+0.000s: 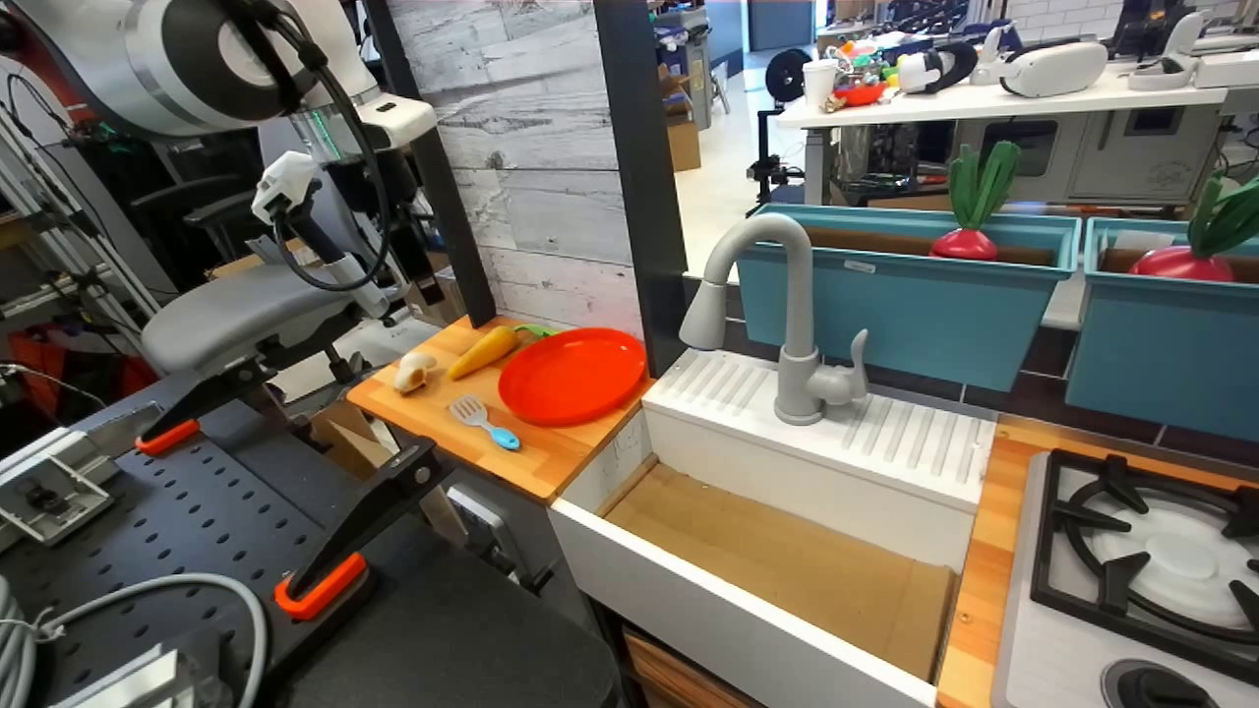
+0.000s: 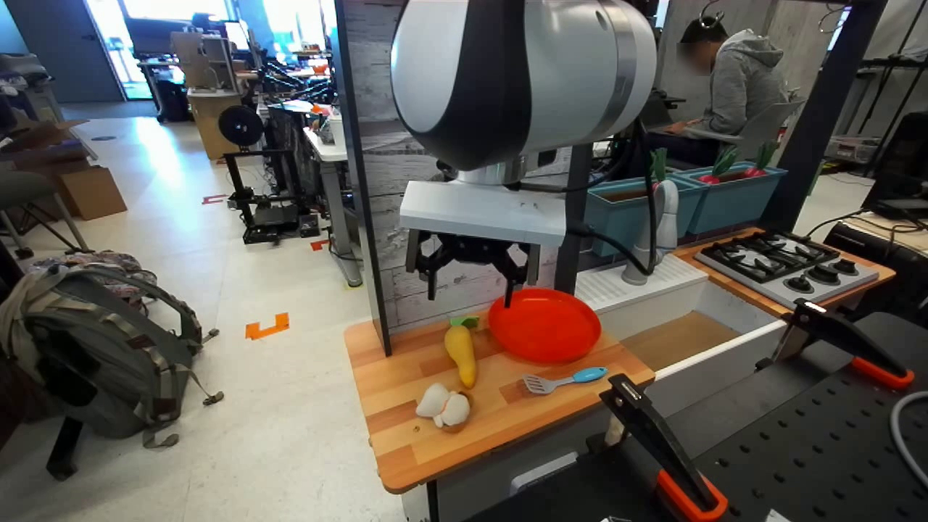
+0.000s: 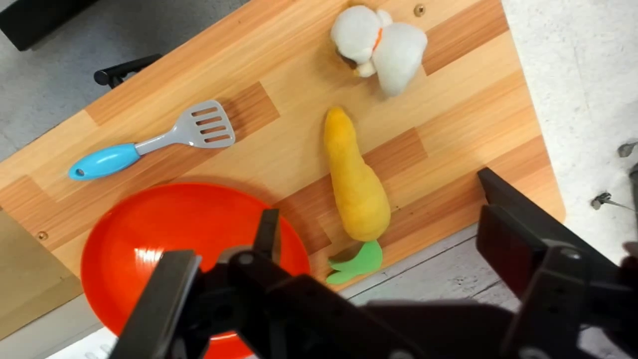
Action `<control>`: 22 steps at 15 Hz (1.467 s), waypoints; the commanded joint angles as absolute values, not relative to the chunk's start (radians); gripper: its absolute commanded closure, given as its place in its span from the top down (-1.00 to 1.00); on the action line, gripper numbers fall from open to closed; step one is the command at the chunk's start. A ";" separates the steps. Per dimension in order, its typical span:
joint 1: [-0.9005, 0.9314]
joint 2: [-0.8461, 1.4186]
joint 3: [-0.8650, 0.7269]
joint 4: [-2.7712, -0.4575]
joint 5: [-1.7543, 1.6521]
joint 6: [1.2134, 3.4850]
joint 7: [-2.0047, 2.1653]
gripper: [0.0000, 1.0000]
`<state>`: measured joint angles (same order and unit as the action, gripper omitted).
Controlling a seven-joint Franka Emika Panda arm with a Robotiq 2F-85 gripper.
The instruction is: Put the carrot plushie on the orange plate
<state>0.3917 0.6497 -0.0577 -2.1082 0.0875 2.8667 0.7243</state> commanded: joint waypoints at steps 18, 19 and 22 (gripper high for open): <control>0.466 0.990 -0.129 -1.793 0.088 2.766 0.819 1.00; 0.474 1.003 -0.135 -1.772 0.087 2.759 0.833 0.50; 0.495 1.027 -0.146 -1.734 0.075 2.745 0.854 0.16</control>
<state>0.4539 0.9895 -0.1139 -1.7989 0.0872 2.7823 0.8148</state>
